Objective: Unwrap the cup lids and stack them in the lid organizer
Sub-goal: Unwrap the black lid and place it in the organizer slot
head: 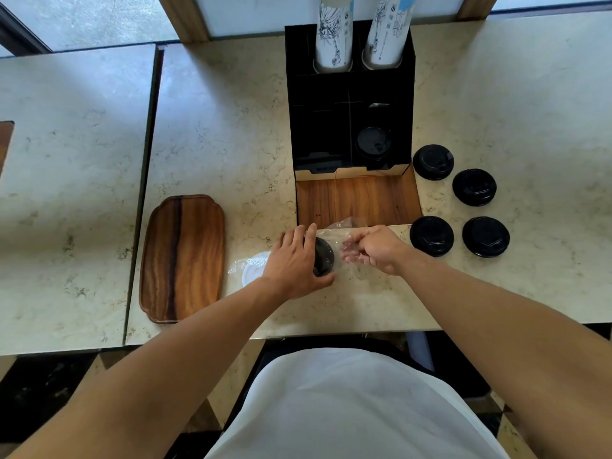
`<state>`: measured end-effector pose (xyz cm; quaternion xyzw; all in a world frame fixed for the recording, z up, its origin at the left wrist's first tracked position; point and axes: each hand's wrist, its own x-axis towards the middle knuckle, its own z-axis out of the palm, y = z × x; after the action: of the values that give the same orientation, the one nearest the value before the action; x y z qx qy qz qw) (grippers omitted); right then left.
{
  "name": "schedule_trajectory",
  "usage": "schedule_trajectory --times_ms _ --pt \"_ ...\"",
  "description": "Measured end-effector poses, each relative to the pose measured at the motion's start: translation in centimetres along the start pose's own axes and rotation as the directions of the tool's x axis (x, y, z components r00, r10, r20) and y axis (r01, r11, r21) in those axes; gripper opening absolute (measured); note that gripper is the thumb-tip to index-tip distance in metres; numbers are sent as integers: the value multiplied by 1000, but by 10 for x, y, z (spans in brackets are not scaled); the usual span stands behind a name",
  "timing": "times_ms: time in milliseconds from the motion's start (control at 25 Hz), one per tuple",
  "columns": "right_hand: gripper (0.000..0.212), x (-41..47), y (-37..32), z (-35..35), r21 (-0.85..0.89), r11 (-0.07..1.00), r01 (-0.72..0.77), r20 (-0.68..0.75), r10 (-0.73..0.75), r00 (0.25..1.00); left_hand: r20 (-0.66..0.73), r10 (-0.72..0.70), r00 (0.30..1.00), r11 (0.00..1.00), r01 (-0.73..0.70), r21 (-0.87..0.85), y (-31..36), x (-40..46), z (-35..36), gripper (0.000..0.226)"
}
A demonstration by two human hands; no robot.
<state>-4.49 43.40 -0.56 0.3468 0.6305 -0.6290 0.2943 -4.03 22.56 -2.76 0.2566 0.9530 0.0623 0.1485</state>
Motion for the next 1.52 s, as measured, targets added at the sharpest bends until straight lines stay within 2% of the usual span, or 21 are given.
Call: schedule_trajectory --times_ms 120,280,440,720,880,960,1160,1320,1520 --pt "17 0 -2 -3 51 995 -88 134 81 988 -20 5 1000 1000 -5 30 -4 -2 5 109" --pt "14 3 -3 6 -43 997 -66 124 71 990 -54 9 999 998 -6 66 -3 0 10 99" --pt "24 3 -4 11 -142 990 19 132 0 991 -94 19 995 998 -13 62 -5 -1 15 97" --pt "37 3 -12 12 -225 974 -10 255 68 965 -176 8 984 999 -15 -36 -9 -2 19 92" --pt "25 2 -15 21 -332 943 7 263 86 961 -198 5 980 997 -19 -70 -9 -3 19 89" --pt "18 1 -14 24 -334 942 22 248 65 967 -200 -2 980 997 -13 -75 -9 -3 19 88" --pt "28 -1 -13 29 -310 949 54 217 15 976 -195 -15 981 997 1 -71 -8 -3 18 89" --pt "17 -2 -10 35 -284 958 26 227 41 973 -178 2 984 999 -10 -45 -8 -3 16 92" --pt "29 0 2 32 -185 983 11 207 28 978 -191 15 981 999 -22 -34 -7 -4 16 98"
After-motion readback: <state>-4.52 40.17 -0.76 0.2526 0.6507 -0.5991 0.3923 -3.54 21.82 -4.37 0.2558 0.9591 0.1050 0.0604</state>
